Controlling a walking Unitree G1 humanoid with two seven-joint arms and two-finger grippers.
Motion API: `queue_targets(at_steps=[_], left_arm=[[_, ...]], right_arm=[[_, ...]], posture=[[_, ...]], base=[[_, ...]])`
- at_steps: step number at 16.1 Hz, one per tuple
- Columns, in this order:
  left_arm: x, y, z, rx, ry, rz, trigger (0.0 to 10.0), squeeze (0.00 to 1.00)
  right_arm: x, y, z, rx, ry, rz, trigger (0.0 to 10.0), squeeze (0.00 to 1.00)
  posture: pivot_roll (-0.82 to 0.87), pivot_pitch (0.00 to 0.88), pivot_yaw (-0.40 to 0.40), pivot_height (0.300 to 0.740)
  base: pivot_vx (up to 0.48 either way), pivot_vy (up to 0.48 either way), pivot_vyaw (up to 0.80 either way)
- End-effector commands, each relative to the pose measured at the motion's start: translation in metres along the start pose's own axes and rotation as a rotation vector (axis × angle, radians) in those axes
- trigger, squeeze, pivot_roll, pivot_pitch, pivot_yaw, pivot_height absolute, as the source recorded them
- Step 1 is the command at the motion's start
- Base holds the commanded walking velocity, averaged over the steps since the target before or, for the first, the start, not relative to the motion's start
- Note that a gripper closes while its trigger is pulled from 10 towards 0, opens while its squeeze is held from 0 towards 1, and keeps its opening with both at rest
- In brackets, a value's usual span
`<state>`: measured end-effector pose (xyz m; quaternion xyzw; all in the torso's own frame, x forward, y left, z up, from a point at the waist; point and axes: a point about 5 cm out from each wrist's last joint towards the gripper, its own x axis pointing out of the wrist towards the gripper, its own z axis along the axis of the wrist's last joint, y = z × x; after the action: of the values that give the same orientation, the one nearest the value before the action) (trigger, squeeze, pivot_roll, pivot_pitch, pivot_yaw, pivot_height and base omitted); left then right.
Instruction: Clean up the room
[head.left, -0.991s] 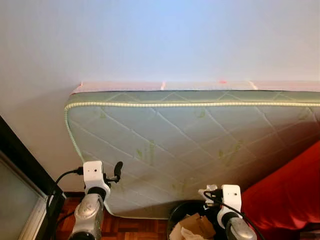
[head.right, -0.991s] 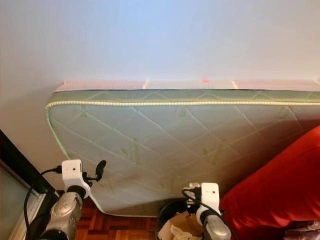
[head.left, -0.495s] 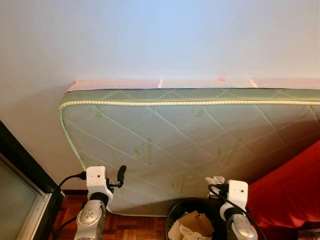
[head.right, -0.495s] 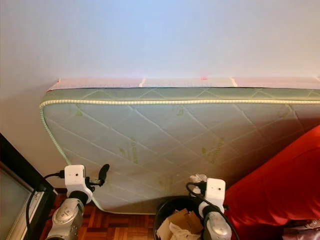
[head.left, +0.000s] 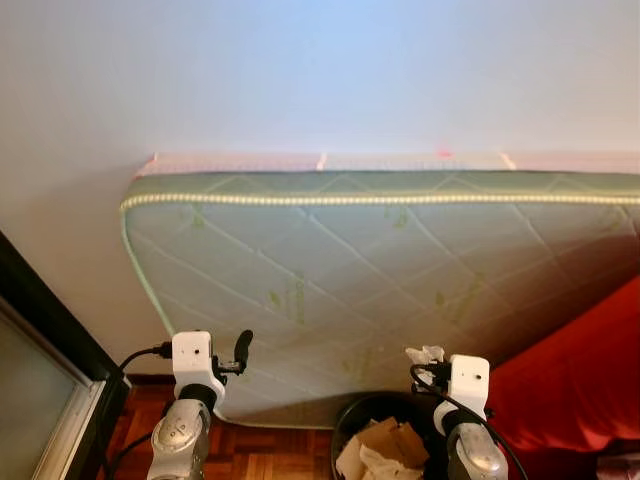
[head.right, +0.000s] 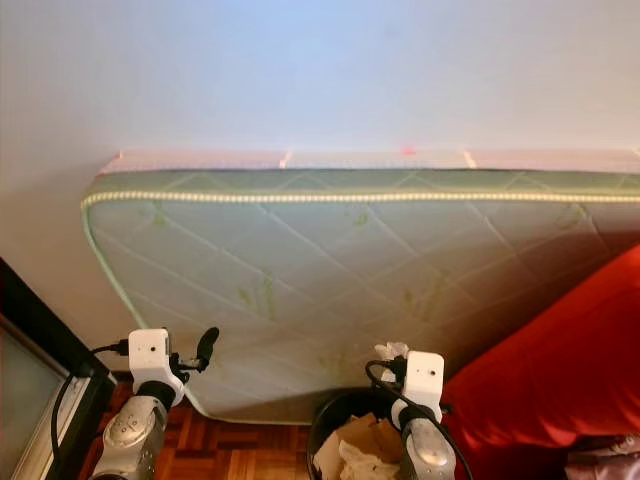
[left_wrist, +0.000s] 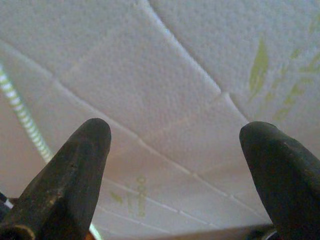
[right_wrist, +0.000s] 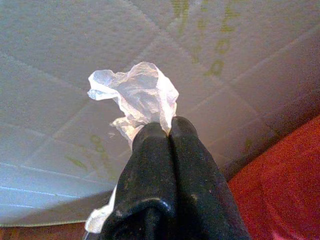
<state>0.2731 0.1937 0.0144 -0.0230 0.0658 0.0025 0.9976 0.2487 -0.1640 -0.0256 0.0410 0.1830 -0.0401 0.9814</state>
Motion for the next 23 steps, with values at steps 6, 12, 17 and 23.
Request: queue_targets(at_steps=[6,12,17,23], left_arm=[[-0.002,0.005,0.001,-0.001,-0.008,0.016,10.0,0.0],[-0.003,0.005,-0.001,-0.004,0.002,0.018,10.0,0.0],[-0.003,0.006,-0.002,-0.011,0.01,0.016,10.0,0.0],[-0.003,0.005,-0.003,-0.017,0.02,0.015,10.0,0.0]], right_arm=[[0.001,0.002,0.003,-0.016,0.006,0.0,10.0,0.0],[0.0,0.005,0.002,-0.025,0.004,0.016,10.0,0.0],[-0.002,0.002,-0.003,-0.018,0.032,0.012,10.0,0.0],[-0.003,0.005,-0.009,-0.008,0.071,0.038,10.0,0.0]], posture=[[0.04,0.0,-0.015,0.681],[0.04,0.0,-0.019,0.656],[0.04,0.0,-0.019,0.656],[0.04,0.0,-0.02,0.656]], base=[[0.0,0.0,0.0],[0.0,0.0,0.0],[0.0,0.0,0.0],[0.0,0.0,0.0]])
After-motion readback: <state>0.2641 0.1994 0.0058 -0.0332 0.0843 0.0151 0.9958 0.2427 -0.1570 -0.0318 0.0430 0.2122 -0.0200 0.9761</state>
